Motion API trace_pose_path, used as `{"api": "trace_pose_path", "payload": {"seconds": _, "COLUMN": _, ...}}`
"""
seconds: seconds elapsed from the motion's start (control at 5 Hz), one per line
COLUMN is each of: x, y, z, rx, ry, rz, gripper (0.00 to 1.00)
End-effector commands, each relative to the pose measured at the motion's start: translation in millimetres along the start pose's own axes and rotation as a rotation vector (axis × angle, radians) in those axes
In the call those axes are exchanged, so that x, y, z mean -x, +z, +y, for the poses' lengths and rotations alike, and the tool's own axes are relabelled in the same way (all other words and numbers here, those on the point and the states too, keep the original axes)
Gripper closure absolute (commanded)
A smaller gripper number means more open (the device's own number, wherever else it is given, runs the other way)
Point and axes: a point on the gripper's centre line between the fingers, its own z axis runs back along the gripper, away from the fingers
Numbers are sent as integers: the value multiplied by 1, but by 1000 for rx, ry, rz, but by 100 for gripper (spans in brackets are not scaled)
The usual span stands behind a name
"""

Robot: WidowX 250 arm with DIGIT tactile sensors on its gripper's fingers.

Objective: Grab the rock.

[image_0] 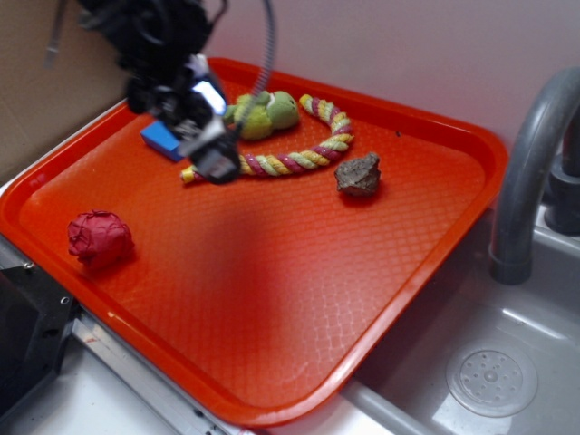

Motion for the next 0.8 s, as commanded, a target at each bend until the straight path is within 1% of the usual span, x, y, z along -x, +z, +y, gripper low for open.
{"api": "trace_pose_path", "payload": {"seconds": 0.0, "x": -48, "y": -37, "z": 1, "rx": -41, "ry": -74, "rz": -16, "gripper": 0}}
{"api": "trace_pose_path", "payload": {"seconds": 0.2, "x": -56, "y": -65, "z": 0, "rx": -50, "ry": -101, "rz": 41, "gripper": 0}}
{"api": "trace_pose_path", "payload": {"seconds": 0.6, "x": -56, "y": -103, "z": -4, "rx": -31, "ry": -136, "rz": 132, "gripper": 0}}
